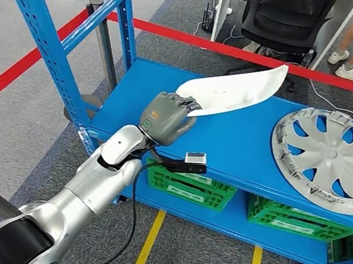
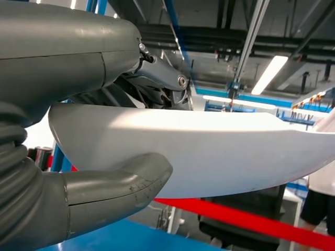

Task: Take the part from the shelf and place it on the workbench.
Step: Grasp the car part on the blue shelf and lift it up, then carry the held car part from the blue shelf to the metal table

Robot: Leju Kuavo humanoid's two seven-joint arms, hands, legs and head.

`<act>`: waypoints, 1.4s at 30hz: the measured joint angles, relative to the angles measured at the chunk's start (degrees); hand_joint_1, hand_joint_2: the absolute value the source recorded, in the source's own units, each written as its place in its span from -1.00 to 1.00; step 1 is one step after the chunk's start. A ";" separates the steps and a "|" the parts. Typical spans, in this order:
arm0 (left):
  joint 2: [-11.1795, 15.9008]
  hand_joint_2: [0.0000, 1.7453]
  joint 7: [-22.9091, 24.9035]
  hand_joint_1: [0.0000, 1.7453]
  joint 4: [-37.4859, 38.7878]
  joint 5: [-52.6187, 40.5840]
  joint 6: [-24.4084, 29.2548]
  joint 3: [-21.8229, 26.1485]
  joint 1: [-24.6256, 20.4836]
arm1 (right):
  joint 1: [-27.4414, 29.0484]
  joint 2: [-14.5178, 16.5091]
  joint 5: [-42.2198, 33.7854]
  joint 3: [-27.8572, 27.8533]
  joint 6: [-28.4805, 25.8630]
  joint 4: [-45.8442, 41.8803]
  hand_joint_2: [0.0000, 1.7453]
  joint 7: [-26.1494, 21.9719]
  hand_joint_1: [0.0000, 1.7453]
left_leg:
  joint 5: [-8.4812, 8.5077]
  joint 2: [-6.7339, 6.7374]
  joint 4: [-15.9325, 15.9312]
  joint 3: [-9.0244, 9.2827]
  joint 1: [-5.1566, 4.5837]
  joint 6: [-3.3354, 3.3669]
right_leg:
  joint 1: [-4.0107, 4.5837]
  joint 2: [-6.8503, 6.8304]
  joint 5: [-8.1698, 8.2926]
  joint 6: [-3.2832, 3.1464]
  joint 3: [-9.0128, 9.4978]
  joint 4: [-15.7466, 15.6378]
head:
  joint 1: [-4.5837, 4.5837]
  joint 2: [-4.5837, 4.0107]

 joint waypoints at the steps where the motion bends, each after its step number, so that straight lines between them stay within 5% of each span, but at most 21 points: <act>1: 0.11 1.00 -0.19 1.00 -0.68 0.31 0.02 -0.29 0.19 | 0.00 0.00 0.03 -0.05 0.00 0.00 -1.00 -0.01 -1.00 | 0.00 0.00 0.00 0.00 0.00 0.00 | 0.00 0.00 0.00 0.00 0.00 0.00 | 0.00 0.00; 21: 1.13 1.00 -0.58 1.00 -16.97 7.72 -3.80 -6.10 9.21 | 0.42 0.00 0.16 -1.76 -0.55 0.00 -1.00 -0.26 -1.00 | -0.12 -0.01 -0.01 -0.01 -0.03 0.02 | -0.02 -0.01 -0.09 0.01 -0.01 -0.03 | -0.01 0.00; 27: 1.29 1.00 0.67 1.00 -17.79 7.63 -3.81 -6.55 9.72 | 0.52 0.00 0.19 -1.84 -0.57 0.00 -1.00 -0.15 -1.00 | -0.44 -0.02 0.13 0.00 -0.41 0.44 | -0.41 -0.01 -0.19 0.34 0.08 -0.09 | -0.01 0.00; 32: 1.27 1.00 0.95 1.00 -18.16 7.59 -3.91 -6.63 9.87 | 0.56 0.07 0.23 -1.89 -0.56 0.00 -1.00 -0.14 -1.00 | -0.37 0.04 -0.15 0.28 -0.65 1.36 | -0.84 -0.02 -0.35 1.22 0.33 -0.27 | -0.04 0.00; 34: 1.23 1.00 1.07 1.00 -18.41 7.55 -3.92 -6.64 9.83 | 0.56 0.09 0.25 -1.94 -0.56 0.00 -1.00 -0.14 -1.00 | -0.06 0.15 -0.73 0.68 -0.35 1.79 | -0.73 -0.21 -2.31 1.44 -0.63 2.22 | 0.09 0.00; 37: 1.23 1.00 1.23 1.00 -18.50 7.35 -3.98 -6.67 10.03 | 0.61 0.09 0.25 -2.14 -0.55 0.00 -1.00 -0.15 -1.00 | -0.08 0.22 -0.84 0.79 -0.24 2.01 | -0.60 -0.39 -8.01 1.50 -5.56 13.45 | 0.26 0.00; 38: 1.25 1.00 1.28 1.00 -18.50 7.25 -4.04 -6.69 10.17 | 0.66 0.09 0.24 -2.21 -0.55 0.00 -1.00 -0.15 -1.00 | -0.09 0.22 -0.83 0.78 -0.23 2.01 | -0.60 -0.40 -8.68 1.56 -6.70 15.98 | 0.25 0.00; 40: 1.27 1.00 1.36 1.00 -18.50 7.13 -4.14 -6.73 10.37 | 0.70 0.09 0.24 -2.34 -0.55 0.00 -1.00 -0.15 -1.00 | -0.10 0.21 -0.76 0.78 -0.07 1.81 | -0.68 -0.48 -6.52 1.71 -5.62 14.03 | 0.26 0.00; 42: 1.28 1.00 1.41 1.00 -18.55 7.11 -4.17 -6.74 10.42 | 0.56 0.11 0.25 -2.48 -0.54 0.01 -1.00 -0.15 -1.00 | -0.20 0.15 -0.45 0.72 0.11 1.15 | -0.78 -0.60 -2.95 1.97 -1.20 6.00 | 0.30 0.00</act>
